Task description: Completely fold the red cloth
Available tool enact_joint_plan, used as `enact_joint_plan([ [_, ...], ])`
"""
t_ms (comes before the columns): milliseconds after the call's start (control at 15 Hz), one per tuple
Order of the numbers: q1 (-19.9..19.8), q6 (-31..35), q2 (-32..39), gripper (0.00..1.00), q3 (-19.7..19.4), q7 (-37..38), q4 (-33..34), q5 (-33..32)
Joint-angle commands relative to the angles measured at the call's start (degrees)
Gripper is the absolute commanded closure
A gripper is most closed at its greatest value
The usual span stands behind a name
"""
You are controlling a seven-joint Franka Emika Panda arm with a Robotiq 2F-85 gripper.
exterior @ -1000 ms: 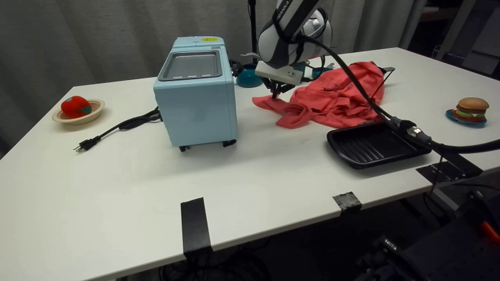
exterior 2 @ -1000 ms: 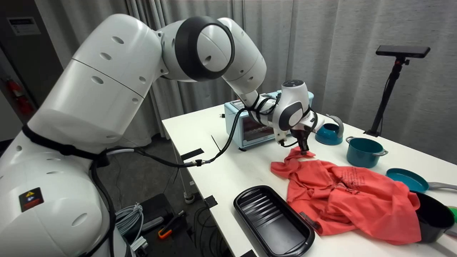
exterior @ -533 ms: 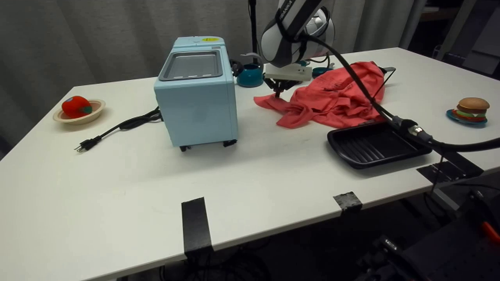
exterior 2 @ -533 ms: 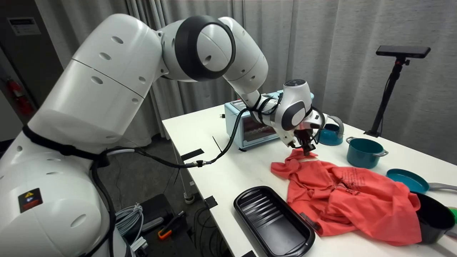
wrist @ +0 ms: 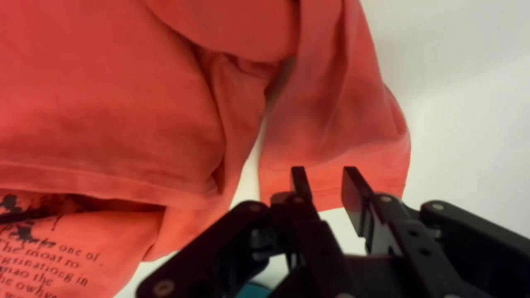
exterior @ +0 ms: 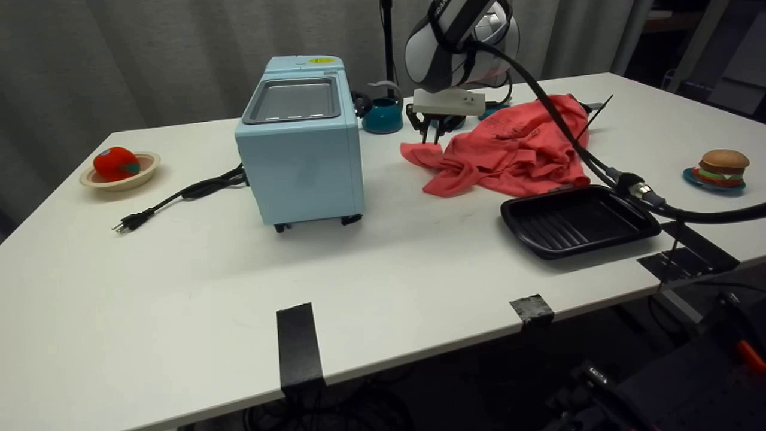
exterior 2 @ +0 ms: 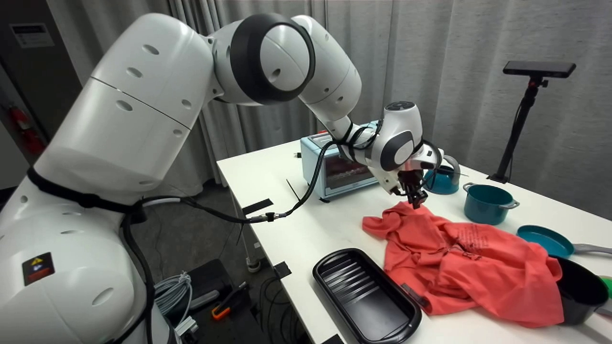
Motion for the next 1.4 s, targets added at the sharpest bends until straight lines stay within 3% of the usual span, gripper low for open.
enact_joint_plan([
  [0,0.14,-0.11,0.00,0.71,-0.29,-0.53,0.08,0.57],
  [333,0.13,-0.11,-0.02,0.71,-0.31,-0.53,0.12,0.57],
  [400,0.13,-0.11,-0.02,0.46,-0.31,-0.53,0.12,0.57],
  [467,-0.35,-0.39,-0.09,0.45,0.26,-1.65,0.14,0.55],
  [867,-3.14,-1.48,-0.32,0.02,4.43,-6.66,0.20,2.59],
  [1067,-4.54,-0.74,-0.09,0.00,6.63,-8.75,0.30,4.26],
  [1333,-4.25,-1.94,-0.32,0.23,6.19,-8.26,0.18,4.70],
])
